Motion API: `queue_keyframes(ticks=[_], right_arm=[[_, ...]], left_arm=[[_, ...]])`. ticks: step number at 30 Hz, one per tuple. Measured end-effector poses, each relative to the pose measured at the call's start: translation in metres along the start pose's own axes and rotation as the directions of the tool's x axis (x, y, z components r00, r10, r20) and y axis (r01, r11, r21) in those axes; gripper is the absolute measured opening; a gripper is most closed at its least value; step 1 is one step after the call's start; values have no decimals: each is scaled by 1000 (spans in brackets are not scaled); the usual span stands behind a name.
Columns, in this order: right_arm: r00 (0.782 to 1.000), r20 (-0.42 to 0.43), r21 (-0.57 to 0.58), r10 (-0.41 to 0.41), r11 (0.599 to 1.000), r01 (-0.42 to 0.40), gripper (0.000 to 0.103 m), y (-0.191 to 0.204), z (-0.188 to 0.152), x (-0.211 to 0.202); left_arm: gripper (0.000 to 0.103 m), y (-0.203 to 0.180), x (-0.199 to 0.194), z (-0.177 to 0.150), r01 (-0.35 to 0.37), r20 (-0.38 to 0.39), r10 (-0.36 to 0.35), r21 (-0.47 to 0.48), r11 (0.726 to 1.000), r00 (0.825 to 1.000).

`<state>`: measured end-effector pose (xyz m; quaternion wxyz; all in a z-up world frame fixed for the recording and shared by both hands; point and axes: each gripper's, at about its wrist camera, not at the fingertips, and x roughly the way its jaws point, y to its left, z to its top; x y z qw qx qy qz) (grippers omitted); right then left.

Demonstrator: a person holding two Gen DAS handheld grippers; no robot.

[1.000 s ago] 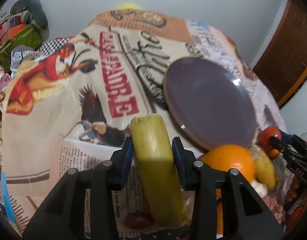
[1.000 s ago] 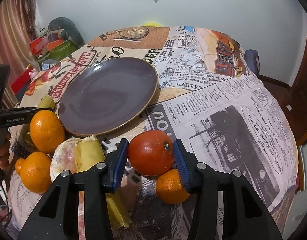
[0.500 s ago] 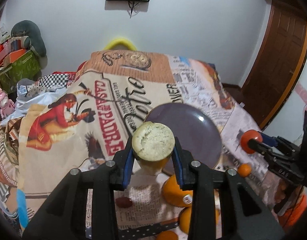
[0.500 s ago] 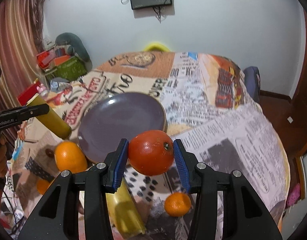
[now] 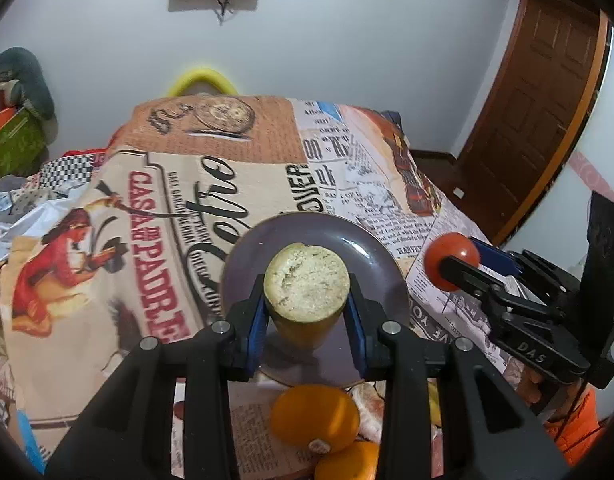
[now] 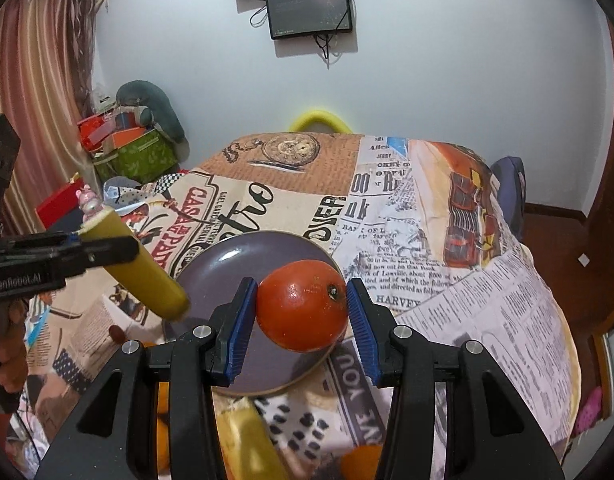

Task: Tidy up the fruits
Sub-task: 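Carry the yellow fruit onto the grey plate with the left tool while the right tool carries the tomato there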

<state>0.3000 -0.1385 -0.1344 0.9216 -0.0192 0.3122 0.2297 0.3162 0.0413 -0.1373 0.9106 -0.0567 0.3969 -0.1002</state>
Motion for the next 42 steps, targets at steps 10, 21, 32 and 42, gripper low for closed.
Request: queue_keyframes(ticks=[10, 21, 32, 42], right_arm=[[998, -54, -15, -24, 1000, 24, 42, -3, 1, 36], [993, -119, -30, -7, 1000, 3, 43, -3, -2, 62], [990, -143, -58, -18, 998, 9, 44, 1, -7, 75], [996, -92, -49, -19, 999, 14, 51, 1, 2, 54]], left_arm=[[35, -5, 48, 11, 9, -73, -8, 6, 1000, 997], [35, 1, 70, 28, 0, -59, 0, -3, 1000, 998], [44, 14, 90, 34, -48, -93, 45, -29, 998, 995], [49, 11, 78, 24, -37, -99, 34, -29, 999, 995]])
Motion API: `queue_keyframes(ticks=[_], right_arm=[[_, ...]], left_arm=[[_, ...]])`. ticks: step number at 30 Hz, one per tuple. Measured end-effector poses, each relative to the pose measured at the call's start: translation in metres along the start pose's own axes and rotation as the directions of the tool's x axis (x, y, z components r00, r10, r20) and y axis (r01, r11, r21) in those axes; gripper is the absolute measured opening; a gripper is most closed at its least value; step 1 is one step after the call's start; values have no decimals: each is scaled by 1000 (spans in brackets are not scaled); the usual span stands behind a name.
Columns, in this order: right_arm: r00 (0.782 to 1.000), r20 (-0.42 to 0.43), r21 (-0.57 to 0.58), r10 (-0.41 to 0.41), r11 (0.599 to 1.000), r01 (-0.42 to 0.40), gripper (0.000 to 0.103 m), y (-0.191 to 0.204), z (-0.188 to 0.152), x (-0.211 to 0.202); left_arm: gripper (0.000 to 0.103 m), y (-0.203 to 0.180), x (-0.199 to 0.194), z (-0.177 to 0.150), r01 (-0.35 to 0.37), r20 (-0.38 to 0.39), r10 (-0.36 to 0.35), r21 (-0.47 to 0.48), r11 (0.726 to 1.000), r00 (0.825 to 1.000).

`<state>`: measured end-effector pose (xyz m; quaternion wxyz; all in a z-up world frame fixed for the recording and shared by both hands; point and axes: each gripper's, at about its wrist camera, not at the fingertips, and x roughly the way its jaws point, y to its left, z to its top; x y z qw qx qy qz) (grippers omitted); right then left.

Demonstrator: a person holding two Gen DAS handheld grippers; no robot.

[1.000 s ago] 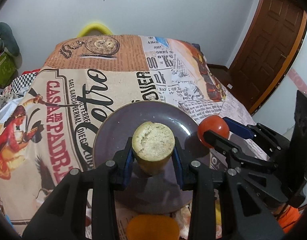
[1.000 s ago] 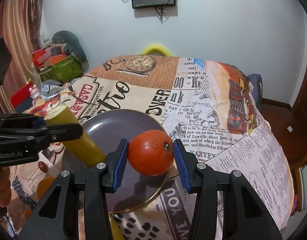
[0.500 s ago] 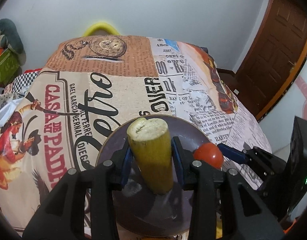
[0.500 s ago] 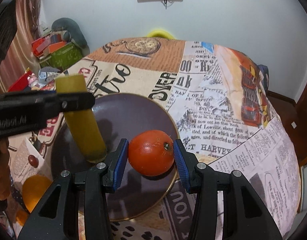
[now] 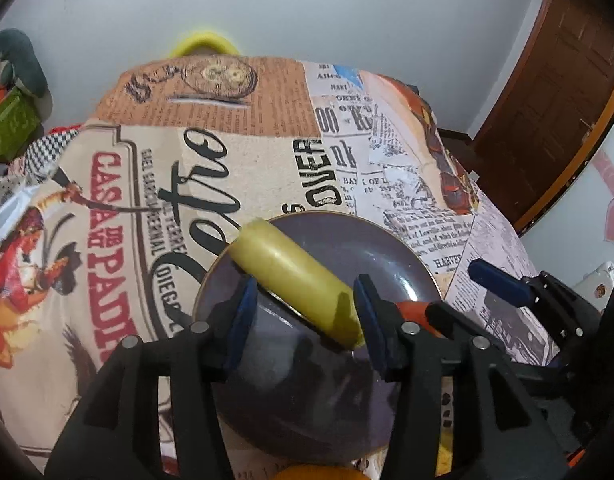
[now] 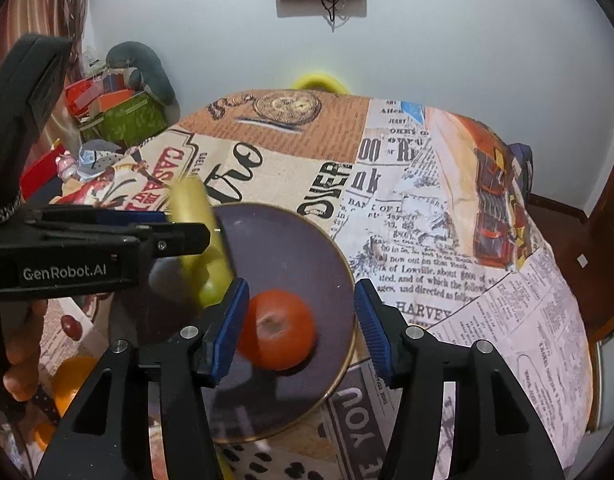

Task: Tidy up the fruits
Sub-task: 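Carry the yellow fruit onto the grey plate with the left tool while the right tool carries the tomato there, then grasp the corn cob with the right tool while the left tool grasps the Dole orange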

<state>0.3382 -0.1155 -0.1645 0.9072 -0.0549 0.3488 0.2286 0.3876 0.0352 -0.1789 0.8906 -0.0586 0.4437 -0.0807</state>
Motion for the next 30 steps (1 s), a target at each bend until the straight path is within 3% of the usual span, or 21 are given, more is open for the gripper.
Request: queue_keyframes(ticks=[10, 20, 23, 30], right_arm=[[998, 56, 12, -30, 999, 29, 56, 4, -6, -48], [994, 62, -16, -87, 996, 88, 59, 18, -33, -84], [993, 56, -26, -99, 995, 101, 60, 22, -42, -92], [993, 22, -38, -118, 992, 119, 60, 26, -66, -103]], left_arm=[[51, -9, -64, -14, -42, 96, 41, 17, 999, 995], [57, -16, -123, -50, -177, 196, 164, 46, 983, 967], [57, -17, -131, -64, -216, 194, 202, 50, 975, 960], [60, -11, -134, -98, -228, 141, 220, 37, 973, 965]])
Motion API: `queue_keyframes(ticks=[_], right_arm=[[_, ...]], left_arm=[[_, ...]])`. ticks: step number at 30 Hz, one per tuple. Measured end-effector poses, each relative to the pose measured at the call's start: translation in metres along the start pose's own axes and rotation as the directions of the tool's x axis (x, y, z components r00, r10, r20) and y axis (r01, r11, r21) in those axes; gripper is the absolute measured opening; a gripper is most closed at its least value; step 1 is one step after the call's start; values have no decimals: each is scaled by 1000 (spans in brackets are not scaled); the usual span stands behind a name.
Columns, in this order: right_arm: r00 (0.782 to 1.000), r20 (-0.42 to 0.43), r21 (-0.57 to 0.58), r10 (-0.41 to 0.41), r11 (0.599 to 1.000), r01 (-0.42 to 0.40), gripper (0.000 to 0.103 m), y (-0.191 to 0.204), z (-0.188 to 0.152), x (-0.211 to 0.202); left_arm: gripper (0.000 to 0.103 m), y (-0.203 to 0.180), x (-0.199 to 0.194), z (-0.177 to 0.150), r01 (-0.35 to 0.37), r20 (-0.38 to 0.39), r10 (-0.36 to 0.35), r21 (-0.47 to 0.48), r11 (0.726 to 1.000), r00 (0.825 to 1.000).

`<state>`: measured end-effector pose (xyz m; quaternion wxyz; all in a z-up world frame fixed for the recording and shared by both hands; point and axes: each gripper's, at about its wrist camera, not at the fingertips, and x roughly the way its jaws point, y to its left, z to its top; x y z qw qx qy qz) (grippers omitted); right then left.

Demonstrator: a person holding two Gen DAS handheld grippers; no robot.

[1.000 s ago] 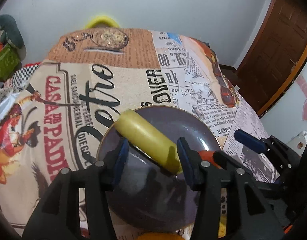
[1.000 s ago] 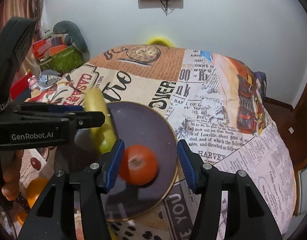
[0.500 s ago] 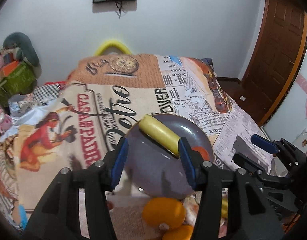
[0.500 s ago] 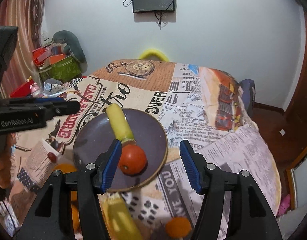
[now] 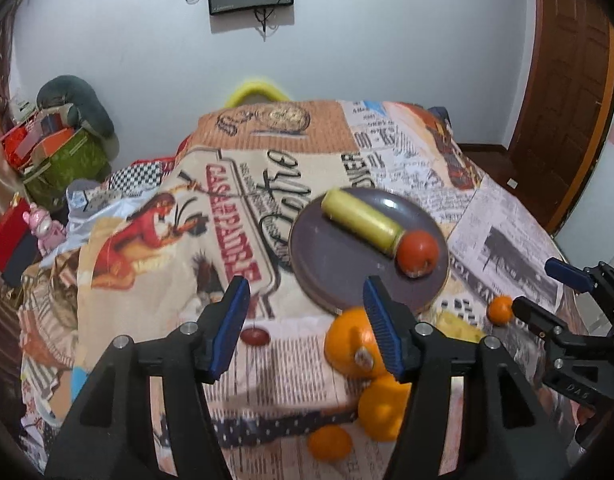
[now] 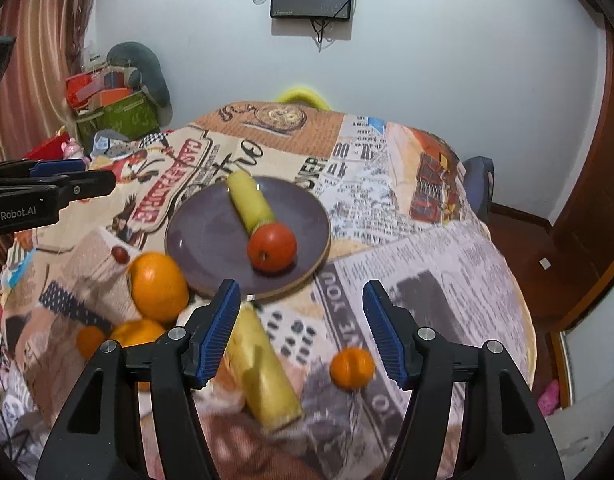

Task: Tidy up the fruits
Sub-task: 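Grasp the corn cob with the right tool while the left tool grasps the Dole orange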

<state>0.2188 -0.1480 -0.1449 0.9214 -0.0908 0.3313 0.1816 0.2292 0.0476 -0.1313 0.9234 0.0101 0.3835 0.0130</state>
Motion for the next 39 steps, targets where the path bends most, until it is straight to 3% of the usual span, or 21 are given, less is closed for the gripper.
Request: queue_keyframes(ticks=[11, 18, 23, 27, 30, 39], right_arm=[[994, -108, -21, 14, 1000, -16, 60, 10, -40, 17], [988, -147, -21, 40, 999, -43, 60, 13, -46, 37], [985, -162, -20, 62, 998, -66, 60, 15, -46, 48], [979, -180, -12, 99, 995, -103, 54, 15, -46, 55], [972, -188, 2, 138, 990, -140, 43, 16, -46, 56], [974, -193, 21, 121, 993, -119, 42, 8, -53, 48]], left_arm=[[65, -11, 21, -32, 14, -90, -14, 0, 1000, 996], [65, -23, 45, -41, 50, -140, -52, -12, 999, 989], [73, -28, 54, -40, 68, -142, -69, -13, 998, 987], [73, -33, 62, -40, 81, -154, -81, -7, 997, 985], [73, -38, 72, -43, 85, -179, -85, -3, 996, 980], [68, -39, 80, -47, 94, -187, -97, -23, 995, 978]])
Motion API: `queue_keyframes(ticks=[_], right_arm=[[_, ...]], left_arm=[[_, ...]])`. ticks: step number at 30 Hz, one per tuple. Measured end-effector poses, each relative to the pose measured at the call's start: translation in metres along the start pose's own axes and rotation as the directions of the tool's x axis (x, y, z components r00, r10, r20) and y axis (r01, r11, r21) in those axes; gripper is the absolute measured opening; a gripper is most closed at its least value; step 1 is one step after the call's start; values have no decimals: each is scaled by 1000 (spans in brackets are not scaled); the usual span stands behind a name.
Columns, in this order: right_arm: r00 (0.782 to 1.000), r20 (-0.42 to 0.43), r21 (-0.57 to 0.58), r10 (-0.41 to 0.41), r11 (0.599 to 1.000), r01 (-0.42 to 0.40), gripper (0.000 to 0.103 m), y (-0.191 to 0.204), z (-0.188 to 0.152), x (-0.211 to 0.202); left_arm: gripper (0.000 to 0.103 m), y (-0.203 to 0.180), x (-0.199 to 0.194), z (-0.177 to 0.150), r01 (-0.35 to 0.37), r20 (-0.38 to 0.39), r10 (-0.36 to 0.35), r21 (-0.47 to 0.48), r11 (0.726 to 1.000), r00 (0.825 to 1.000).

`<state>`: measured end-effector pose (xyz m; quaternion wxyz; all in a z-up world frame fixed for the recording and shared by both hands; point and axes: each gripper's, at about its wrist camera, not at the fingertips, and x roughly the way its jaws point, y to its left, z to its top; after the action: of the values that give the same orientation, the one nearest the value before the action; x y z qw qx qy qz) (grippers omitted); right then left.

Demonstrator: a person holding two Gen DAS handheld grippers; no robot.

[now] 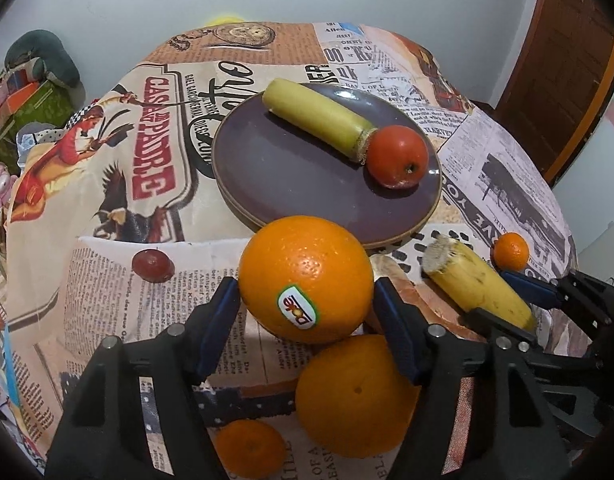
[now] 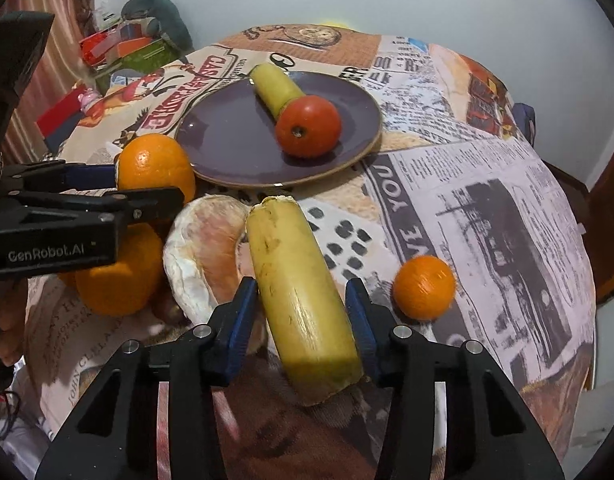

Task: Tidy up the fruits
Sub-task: 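Grasp the corn cob with the right tool while the left tool grasps the Dole orange, then place the corn cob and the Dole orange onto the grey plate with both tools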

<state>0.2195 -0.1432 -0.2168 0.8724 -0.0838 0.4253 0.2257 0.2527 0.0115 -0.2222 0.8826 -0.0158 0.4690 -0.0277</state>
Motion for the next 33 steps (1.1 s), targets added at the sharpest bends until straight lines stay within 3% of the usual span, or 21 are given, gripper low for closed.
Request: queue_keyframes(ticks=[13, 22, 33], right_arm=[[1000, -11, 15, 19, 1000, -18, 40, -6, 7, -2], [999, -41, 0, 15, 1000, -15, 42, -1, 13, 16], [999, 49, 30, 22, 999, -23, 36, -4, 24, -17]], left_arm=[[67, 17, -15, 0, 30, 20, -29, -47, 998, 999], [67, 25, -32, 4, -11, 69, 14, -46, 999, 998], [66, 29, -52, 12, -18, 115, 24, -54, 998, 993]])
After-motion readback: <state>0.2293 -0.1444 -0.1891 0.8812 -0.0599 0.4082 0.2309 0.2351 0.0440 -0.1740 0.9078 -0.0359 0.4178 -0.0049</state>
